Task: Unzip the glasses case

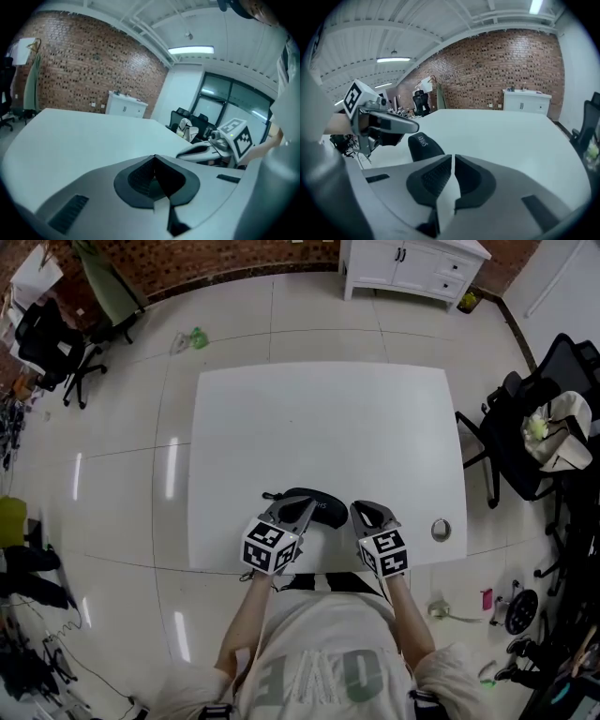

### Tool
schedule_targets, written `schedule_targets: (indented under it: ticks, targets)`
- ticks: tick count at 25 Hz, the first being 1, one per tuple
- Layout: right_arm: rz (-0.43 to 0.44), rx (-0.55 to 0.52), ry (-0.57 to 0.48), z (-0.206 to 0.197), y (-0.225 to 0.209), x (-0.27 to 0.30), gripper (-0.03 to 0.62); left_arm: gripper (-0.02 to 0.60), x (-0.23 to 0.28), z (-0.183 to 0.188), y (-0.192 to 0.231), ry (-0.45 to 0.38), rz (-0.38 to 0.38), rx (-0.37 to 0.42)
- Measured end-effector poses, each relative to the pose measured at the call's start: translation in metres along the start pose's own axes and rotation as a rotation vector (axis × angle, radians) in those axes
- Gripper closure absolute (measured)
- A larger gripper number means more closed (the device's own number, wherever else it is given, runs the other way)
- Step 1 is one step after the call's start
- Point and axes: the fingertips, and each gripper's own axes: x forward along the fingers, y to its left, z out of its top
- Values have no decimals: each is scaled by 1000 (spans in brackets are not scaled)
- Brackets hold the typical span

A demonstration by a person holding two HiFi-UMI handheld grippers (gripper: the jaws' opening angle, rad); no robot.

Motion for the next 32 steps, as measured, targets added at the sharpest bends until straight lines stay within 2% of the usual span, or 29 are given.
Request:
schedule_targets:
  ticks: [3,4,7,10,13,15,17,19,20,21,22,27,32]
  targets:
    - [14,26,49,-28,16,-13,585,581,10,-6,3,58,-1,19]
    - [33,25,70,-36,24,-15,535,581,13,-10,2,75,-3,16]
    - [82,8,112,-51,43,-18,516,581,21,-13,0,74,16,-11]
    - [80,-16,136,-56,52,-11,516,581,25,-11,-1,71,36,-12]
    - [51,-9,195,-60,58,5,516,581,26,-11,0,79,49,-36]
    - [-3,-31,223,-59,56,13,516,581,27,-10,1,83,52,-57]
    - [-59,-55,229,-56,53,15,516,581,26,-10,2,78,45,-86]
    - [-76,-55,223,-56,51,16,517,581,24,-11,2,70,40,-98]
    - [-76,-55,222,-56,51,16,532,581,24,-11,3,68,40,-98]
    - [-74,-59,224,-57,50,15,584,582,24,-11,2,66,41,-95]
    - [-71,-63,226,-57,51,15,591,582,25,-11,2,65,42,-92]
    - [-35,-34,230,-56,54,14,592,581,24,-10,1,68,59,-68]
    - [31,-64,224,-56,70,11,592,581,33,-5,-14,81,82,21]
